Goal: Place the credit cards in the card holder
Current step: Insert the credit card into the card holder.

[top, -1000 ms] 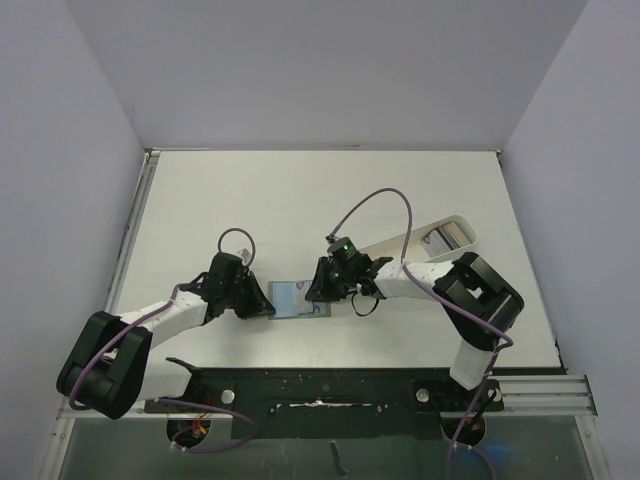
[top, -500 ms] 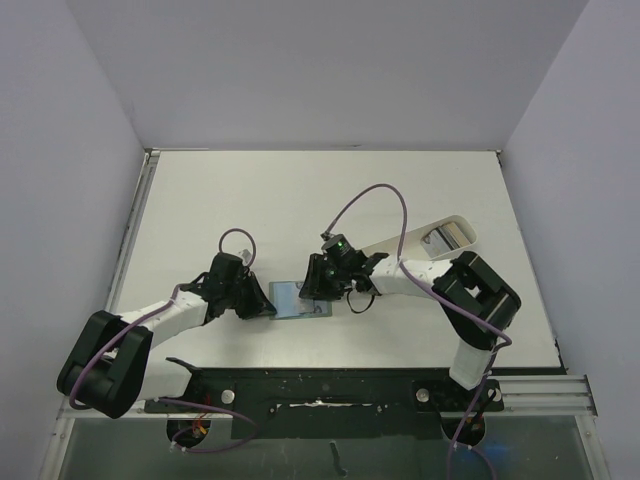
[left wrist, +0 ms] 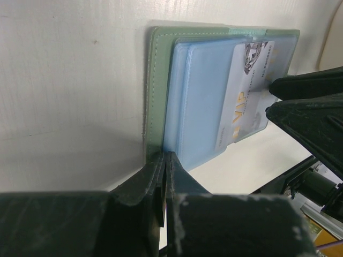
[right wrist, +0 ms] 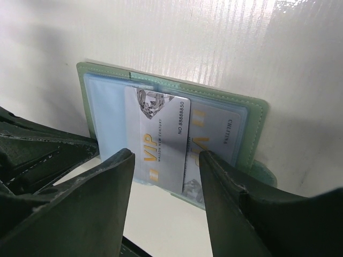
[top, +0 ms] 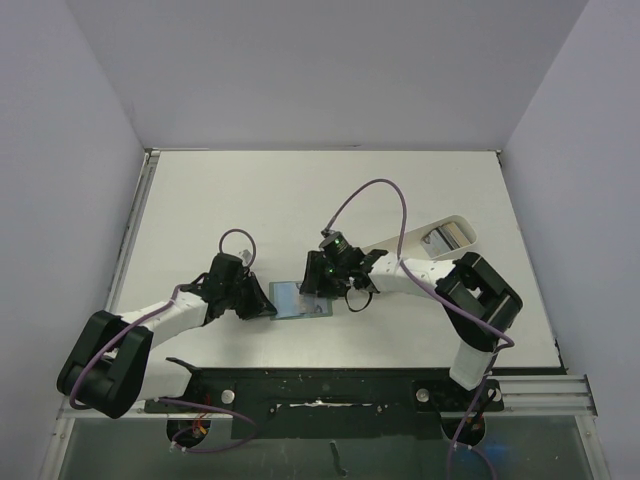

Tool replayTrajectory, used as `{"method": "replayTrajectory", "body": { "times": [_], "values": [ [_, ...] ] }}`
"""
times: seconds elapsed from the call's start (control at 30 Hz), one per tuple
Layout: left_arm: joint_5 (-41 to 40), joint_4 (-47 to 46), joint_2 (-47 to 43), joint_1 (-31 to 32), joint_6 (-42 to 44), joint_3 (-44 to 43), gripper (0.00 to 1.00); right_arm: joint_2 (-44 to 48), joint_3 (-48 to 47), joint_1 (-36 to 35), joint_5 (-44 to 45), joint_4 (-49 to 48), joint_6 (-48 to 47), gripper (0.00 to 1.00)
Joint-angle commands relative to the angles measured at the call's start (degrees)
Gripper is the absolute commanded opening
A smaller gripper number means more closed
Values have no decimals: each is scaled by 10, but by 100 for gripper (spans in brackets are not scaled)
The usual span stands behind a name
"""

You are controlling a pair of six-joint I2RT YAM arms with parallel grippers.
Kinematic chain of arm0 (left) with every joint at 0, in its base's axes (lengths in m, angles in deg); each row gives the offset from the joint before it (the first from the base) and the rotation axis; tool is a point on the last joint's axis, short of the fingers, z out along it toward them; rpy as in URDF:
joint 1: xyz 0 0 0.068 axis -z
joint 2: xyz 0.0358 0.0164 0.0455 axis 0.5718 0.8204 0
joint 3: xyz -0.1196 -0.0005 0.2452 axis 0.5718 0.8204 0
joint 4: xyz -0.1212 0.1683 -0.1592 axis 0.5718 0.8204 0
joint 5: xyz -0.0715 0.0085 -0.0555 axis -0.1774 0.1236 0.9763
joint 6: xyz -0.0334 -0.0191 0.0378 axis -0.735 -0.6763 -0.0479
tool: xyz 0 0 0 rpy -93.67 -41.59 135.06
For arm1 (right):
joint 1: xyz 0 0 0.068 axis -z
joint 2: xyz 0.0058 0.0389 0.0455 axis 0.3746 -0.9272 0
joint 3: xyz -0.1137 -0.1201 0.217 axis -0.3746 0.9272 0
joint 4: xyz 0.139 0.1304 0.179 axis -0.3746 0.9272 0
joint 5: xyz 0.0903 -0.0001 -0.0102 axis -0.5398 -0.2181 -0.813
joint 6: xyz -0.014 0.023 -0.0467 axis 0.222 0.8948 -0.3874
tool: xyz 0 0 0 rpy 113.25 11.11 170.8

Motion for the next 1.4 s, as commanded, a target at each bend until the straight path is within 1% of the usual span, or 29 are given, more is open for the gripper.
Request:
{"method": "replayTrajectory", "body": {
  "times": [0.0, 0.23, 0.57, 0.8, 0.9, 1.0, 1.07, 1.13, 1.2, 1.27, 1.37],
  "values": [
    [12, -28, 0, 2, -5, 3, 0, -7, -22, -8, 5, -4, -11, 53],
    [23, -38, 11, 2, -10, -6, 0, -30, -15, -19, -45, -75, 18, 54],
    [33, -49, 25, 3, -12, -14, 0, -36, -6, -28, -71, -138, 37, 52],
    [34, -45, 32, 2, -10, -18, 0, -21, 7, -29, -60, -140, 23, 44],
    [24, -21, 24, -4, -10, -30, 1, -9, 7, -27, -42, -104, 12, 41],
    [21, 1, 1, -19, -13, -39, 5, 7, -3, -24, -4, -51, -16, 41],
    [14, 9, -21, -28, -16, -40, 10, 15, -7, -22, 19, -26, -28, 41],
    [14, 6, -42, -34, -22, -38, 16, 18, -8, -20, 28, -21, -34, 40],
    [31, -21, -56, -38, -36, -33, 20, 13, -11, -17, 22, -28, -37, 38],
    [54, -74, -61, -39, -59, -20, 23, 6, -15, -15, -2, -46, -41, 33],
    [70, -125, -57, -40, -84, -4, 27, -9, -24, -15, -7, -53, -41, 29]
  ]
}}
